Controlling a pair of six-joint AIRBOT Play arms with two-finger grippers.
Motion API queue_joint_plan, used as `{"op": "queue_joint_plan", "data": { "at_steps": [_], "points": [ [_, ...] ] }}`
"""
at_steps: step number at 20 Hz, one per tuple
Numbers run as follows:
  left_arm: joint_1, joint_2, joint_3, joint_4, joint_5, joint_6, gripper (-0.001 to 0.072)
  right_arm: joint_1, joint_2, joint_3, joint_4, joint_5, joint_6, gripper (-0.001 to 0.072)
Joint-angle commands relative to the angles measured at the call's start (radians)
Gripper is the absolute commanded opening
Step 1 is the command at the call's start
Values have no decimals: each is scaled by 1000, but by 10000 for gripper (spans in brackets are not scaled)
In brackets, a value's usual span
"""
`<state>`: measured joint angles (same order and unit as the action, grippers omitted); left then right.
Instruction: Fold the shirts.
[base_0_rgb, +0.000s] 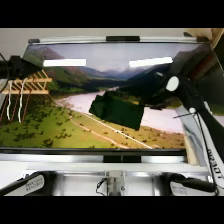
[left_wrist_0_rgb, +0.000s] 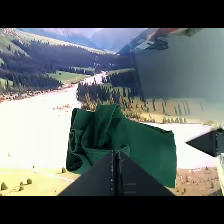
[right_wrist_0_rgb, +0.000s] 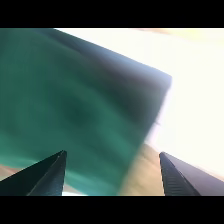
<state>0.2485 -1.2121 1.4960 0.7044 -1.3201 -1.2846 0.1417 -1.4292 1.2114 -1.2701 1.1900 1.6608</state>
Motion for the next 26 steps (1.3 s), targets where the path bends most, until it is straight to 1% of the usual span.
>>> {"op": "queue_joint_plan", "data": {
  "at_steps": [1,3,4,7,10,11,12,13,14,16,17,18,21,26],
  "points": [
    [0,2,-3,-1,-1,1,33,-107,23,-149,65,57,0,683],
    [0,2,-3,-1,-1,-3,33,-94,12,-235,177,-87,-25,683],
    [0,2,-3,-1,-1,-3,33,-89,-2,-254,222,-128,-42,683],
    [0,2,-3,-1,-1,-3,33,-58,-66,-256,340,-184,-127,683],
    [0,2,-3,-1,-1,-3,33,-25,-111,-256,436,-249,-159,679],
    [0,2,-3,-1,-1,-3,33,-19,-121,-256,488,-258,-200,537],
    [0,2,-3,-1,-1,-3,33,-20,-124,-253,552,-261,-270,274],
    [0,2,-3,-1,-1,-3,33,-26,-123,-239,606,-259,-344,96],
    [0,2,-3,-1,-1,-3,33,-42,-123,-209,650,-239,-404,66],
    [0,2,-3,-1,-1,-3,33,-97,-116,-99,710,-161,-487,63],
    [0,2,-3,0,-1,-3,33,-132,-100,-31,715,-131,-496,58],
    [0,2,-3,-1,-1,-3,33,-169,-78,29,715,-115,-491,58],
    [0,2,-3,-1,-1,-2,33,-296,0,158,711,-104,-436,58],
    [0,2,-3,-1,-1,-3,33,-522,71,226,698,-79,-355,58]
  ]
}}
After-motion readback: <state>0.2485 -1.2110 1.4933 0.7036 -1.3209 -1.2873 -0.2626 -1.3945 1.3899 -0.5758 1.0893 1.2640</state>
